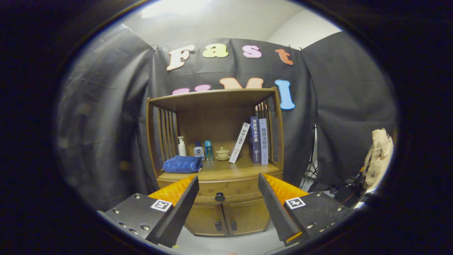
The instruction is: Pull open the drawer, take out the items inside it, and place them on the countertop above the cabinet.
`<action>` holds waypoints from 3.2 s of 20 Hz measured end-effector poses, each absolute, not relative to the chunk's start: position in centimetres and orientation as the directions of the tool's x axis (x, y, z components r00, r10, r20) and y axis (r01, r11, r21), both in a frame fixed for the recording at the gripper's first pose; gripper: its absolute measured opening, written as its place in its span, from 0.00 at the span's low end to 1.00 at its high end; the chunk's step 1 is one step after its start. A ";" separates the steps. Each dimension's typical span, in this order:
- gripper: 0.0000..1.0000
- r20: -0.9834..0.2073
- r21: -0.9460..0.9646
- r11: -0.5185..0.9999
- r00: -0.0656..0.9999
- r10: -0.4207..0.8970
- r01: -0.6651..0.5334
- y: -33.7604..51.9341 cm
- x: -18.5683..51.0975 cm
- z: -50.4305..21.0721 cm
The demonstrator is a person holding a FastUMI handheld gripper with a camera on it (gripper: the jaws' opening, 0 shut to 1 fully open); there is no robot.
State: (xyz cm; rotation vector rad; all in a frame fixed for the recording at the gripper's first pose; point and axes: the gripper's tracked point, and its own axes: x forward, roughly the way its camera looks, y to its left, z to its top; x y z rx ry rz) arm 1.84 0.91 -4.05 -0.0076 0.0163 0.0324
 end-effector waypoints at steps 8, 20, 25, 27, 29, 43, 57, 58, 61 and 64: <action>1.00 -0.073 0.010 0.998 0.996 0.057 -0.056 1.7 5.2 -10.3; 1.00 -0.155 0.013 0.993 0.981 0.116 -0.115 5.2 16.9 -22.8; 1.00 -0.201 -0.038 0.996 0.977 0.068 -0.077 5.2 22.4 -26.7; 1.00 -0.205 -0.054 0.996 0.977 0.063 -0.076 5.2 23.7 -27.3; 0.81 -0.197 -0.084 0.995 0.980 0.039 -0.057 4.8 24.6 -27.8; 0.26 -0.232 -0.109 0.991 0.971 0.053 -0.080 5.0 24.4 -28.4; 0.26 -0.228 -0.117 0.990 0.972 0.048 -0.076 3.7 14.0 -27.9; 0.26 -0.226 -0.120 0.990 0.973 0.047 -0.075 3.7 13.2 -27.9; 0.26 -0.240 -0.108 0.992 0.970 0.041 -0.069 3.4 11.5 -28.4; 0.26 -0.243 -0.117 0.991 0.969 0.038 -0.069 3.3 10.2 -28.5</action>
